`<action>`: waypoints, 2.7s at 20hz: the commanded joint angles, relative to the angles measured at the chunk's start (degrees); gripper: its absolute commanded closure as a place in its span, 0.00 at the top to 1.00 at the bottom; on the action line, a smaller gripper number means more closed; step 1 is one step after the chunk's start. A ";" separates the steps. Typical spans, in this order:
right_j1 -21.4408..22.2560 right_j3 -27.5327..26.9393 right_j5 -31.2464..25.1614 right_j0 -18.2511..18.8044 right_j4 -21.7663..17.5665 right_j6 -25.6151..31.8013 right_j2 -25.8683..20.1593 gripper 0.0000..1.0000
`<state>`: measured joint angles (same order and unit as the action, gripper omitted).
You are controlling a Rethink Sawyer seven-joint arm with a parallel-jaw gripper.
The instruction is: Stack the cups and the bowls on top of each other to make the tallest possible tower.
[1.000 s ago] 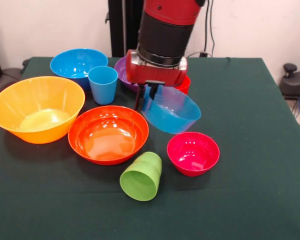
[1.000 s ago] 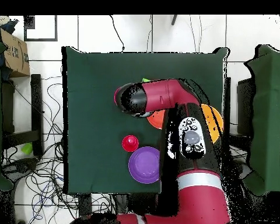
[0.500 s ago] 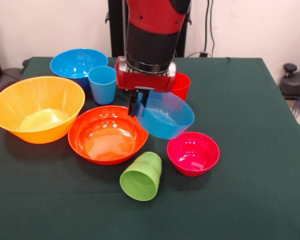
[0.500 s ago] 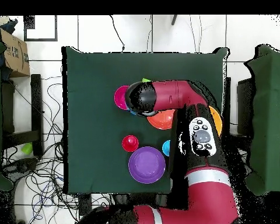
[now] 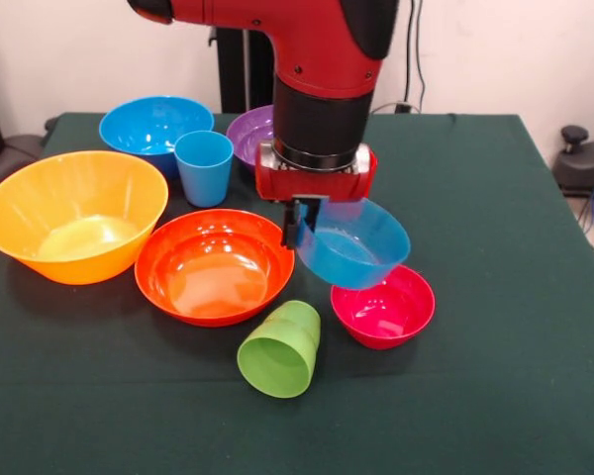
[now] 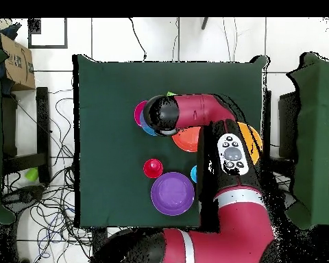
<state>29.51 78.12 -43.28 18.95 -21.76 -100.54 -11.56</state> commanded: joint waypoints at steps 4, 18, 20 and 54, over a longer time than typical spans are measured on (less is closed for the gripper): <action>-3.20 -2.63 3.41 0.20 1.27 1.01 -6.21 0.00; -3.22 -4.03 3.24 -1.70 1.00 -2.21 -4.16 0.00; -3.39 -4.34 3.19 -2.23 1.12 -2.93 -3.91 0.00; -4.11 -5.88 4.02 -5.82 0.36 -5.04 -0.01 0.00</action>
<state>28.29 74.11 -41.82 14.14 -20.67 -100.54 -11.23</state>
